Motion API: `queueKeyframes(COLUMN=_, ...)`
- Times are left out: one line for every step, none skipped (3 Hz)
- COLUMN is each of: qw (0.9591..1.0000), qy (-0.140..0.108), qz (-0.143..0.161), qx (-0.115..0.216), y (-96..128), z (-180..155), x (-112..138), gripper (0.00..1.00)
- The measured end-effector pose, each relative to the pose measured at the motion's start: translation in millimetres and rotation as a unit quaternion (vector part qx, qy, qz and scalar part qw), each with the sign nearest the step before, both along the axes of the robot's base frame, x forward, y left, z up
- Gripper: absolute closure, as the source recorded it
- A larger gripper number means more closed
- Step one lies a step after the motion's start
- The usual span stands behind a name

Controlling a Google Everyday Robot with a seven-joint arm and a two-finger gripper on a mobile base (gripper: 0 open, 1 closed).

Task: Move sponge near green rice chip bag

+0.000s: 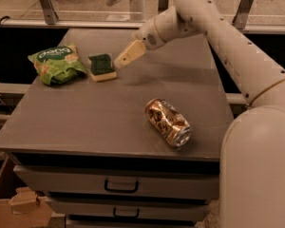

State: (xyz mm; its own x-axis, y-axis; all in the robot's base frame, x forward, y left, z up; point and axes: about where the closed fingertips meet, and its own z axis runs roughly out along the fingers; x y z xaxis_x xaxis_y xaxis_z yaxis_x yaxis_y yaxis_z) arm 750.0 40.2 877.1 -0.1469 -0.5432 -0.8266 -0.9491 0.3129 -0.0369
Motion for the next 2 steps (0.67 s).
queueKeyframes(qw=0.9950, qy=-0.047, qz=-0.088, qx=0.007, y=-60.7, z=32.5, x=43.0, gripper=0.00)
queueKeyframes(qw=0.9771, qy=-0.106, qz=-0.182, qx=0.033, y=-133.1, z=83.7, x=74.8, gripper=0.00)
